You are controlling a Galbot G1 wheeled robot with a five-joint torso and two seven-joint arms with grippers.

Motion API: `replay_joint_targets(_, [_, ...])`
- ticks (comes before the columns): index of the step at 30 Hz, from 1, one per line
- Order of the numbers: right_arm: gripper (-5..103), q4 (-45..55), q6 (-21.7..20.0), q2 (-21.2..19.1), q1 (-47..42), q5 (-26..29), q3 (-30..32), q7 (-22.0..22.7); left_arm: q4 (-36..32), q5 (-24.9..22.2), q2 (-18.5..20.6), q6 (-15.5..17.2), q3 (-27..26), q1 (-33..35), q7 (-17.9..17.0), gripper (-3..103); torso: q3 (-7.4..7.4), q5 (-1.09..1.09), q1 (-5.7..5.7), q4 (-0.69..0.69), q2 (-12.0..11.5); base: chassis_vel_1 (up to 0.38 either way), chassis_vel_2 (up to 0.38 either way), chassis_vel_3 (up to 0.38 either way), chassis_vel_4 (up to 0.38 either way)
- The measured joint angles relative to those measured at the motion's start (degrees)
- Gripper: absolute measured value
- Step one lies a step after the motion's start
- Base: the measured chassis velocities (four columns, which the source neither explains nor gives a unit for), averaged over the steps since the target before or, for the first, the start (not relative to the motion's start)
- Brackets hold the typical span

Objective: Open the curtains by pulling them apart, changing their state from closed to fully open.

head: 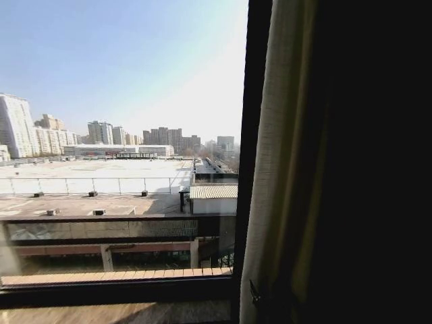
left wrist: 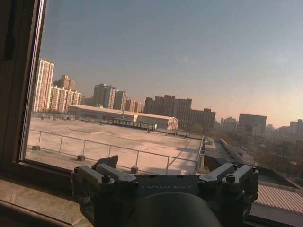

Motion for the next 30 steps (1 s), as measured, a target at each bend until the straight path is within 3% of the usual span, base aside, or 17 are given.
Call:
replay_joint_targets(12, [100,0.89,0.05,0.28,-0.93,-2.82,0.63,0.49,-0.07,0.1,-0.06,0.0,-0.1,0.22,0.0,100,0.0,-0.01,-0.02,0.0,0.02,0.01,-0.017,-0.014,0.013])
replay_joint_targets(30, [100,8.1,-6.71,-0.01,-8.6,-4.13,-3.77,6.05,0.64,0.72,-0.3,0.23,0.42,-0.62,-0.03,100,-0.01,-0.01,-0.02,0.0,0.02,0.0,0.0,0.0,0.0])
